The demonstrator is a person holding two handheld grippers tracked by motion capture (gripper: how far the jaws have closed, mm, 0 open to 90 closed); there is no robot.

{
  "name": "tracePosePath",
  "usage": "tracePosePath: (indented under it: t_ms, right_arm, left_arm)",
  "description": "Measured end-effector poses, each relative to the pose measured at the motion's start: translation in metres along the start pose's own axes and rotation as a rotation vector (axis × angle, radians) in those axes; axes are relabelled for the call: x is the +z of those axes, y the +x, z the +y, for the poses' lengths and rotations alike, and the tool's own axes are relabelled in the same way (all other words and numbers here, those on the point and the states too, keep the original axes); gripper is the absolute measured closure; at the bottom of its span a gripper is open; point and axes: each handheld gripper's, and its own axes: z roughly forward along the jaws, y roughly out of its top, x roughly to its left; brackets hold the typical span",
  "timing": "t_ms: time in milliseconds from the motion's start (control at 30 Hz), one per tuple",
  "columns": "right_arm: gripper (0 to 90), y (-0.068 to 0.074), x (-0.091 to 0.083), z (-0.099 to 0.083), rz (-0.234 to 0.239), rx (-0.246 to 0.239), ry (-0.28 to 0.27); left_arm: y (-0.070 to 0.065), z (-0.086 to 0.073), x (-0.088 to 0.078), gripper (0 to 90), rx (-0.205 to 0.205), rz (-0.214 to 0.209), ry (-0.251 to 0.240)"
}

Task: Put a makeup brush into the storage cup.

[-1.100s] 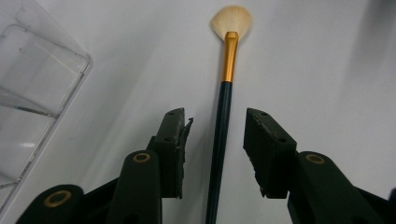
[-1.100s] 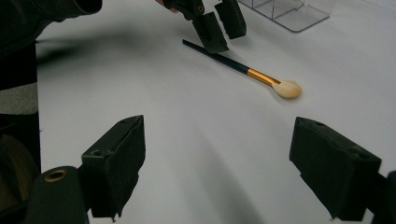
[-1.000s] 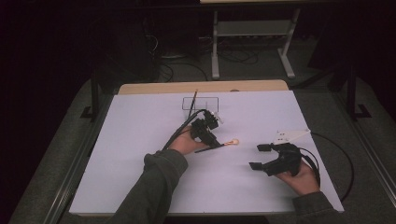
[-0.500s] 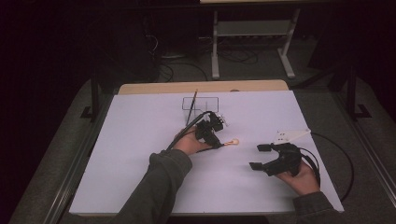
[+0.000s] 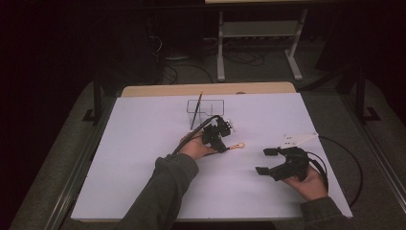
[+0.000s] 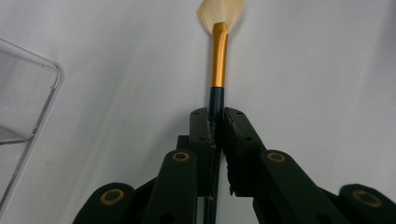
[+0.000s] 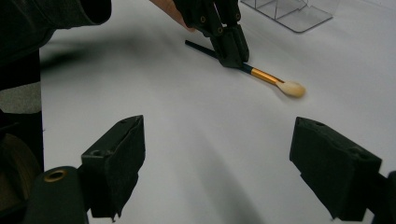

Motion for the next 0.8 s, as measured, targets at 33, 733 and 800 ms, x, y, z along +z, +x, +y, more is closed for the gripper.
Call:
tracePosePath:
  t_ms: [33,733,800]
  right_arm:
    - [17.2,0.0000,0.0000,0.0000,0.000,0.000,0.000]
    - [17.2,0.0029,0.0027,0.0006,0.007,-0.001,0.007]
    - [17.2,0.0037,0.0036,0.0012,0.007,-0.008,0.010]
  left_arm:
    - [-0.0008,0.0007,-0.0001,81.9,0.010,0.008,0.007]
    - [-0.0086,0.0004,-0.0058,83.3,0.035,0.028,0.049]
    - [-0.0107,-0.0001,-0.0089,83.3,0.038,0.032,0.038]
